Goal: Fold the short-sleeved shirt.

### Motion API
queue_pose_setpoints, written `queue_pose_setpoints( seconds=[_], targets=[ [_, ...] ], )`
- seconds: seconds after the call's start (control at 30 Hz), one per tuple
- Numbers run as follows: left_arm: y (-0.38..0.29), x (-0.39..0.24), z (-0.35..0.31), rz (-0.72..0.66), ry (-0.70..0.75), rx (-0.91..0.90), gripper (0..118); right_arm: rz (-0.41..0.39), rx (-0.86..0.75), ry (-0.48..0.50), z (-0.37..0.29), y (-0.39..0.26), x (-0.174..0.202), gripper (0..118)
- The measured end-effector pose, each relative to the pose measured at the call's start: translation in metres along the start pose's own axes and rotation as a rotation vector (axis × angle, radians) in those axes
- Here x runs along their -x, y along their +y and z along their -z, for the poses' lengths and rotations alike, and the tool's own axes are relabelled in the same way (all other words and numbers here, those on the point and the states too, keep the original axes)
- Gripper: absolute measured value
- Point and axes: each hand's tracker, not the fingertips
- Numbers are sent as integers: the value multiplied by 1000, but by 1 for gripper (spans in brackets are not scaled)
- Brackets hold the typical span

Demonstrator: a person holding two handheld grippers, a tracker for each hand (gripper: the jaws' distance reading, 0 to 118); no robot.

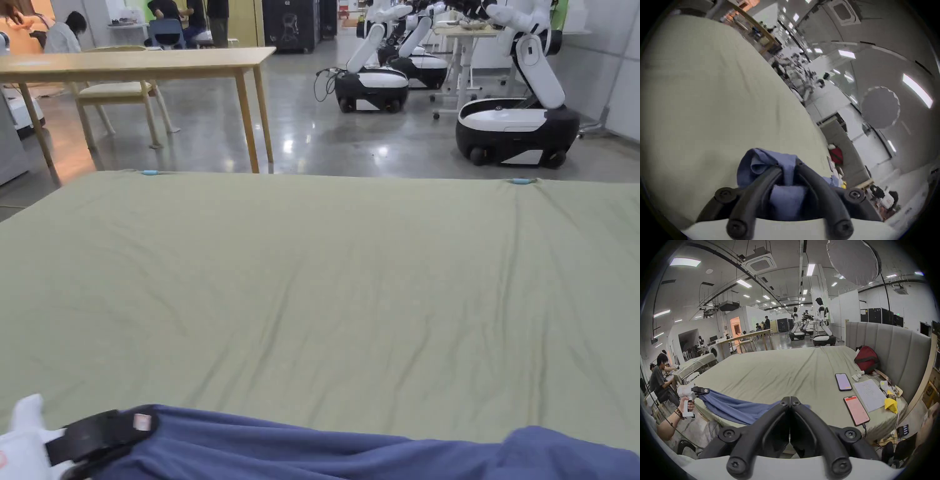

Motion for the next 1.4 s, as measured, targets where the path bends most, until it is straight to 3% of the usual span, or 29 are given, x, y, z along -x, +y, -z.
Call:
queue_pose_setpoints(
  seconds=[0.07,0.2,0.43,0.6,0.77,0.8,0.87,0.9,0.93,1.0,1.07,1.2,1.23,1.3,1.37,1.4],
  targets=[
    [11,15,-21,-37,54,-37,4,8,-3,6,0,-1,-1,0],
    [1,-11,-31,-17,-14,-5,4,17,0,15,5,-5,-9,0],
    [-52,-104,28,35,-189,74,4,13,14,31,10,-8,-6,0],
    [-102,-134,106,64,-178,275,5,13,11,25,0,-11,-12,0],
    [-135,-119,157,145,17,317,8,24,-1,-19,-15,-14,-24,0],
    [-140,-116,163,127,5,316,15,26,1,-27,-18,-15,-27,0],
    [-143,-111,166,59,-127,309,68,29,5,-43,-21,-17,-31,0],
    [-144,-116,163,40,-225,282,88,30,8,-50,-22,-18,-33,0],
    [-144,-124,161,60,-230,283,109,31,11,-56,-23,-18,-35,0],
    [-135,-137,158,108,-202,342,117,34,15,-63,-21,-19,-39,0],
    [-124,-148,146,151,-185,381,117,39,14,-63,-19,-20,-39,0],
    [-85,-150,90,175,-200,240,116,37,13,-45,-16,-20,-37,0],
    [-75,-146,73,163,-200,209,110,33,17,-38,-13,-19,-33,0],
    [-60,-141,38,166,-211,110,81,25,23,-27,-8,-18,-30,0],
    [-50,-131,11,176,-164,51,32,17,28,-11,-2,-17,-28,0],
    [-48,-125,2,193,-133,37,15,14,29,-3,1,-17,-26,0]
  ],
)
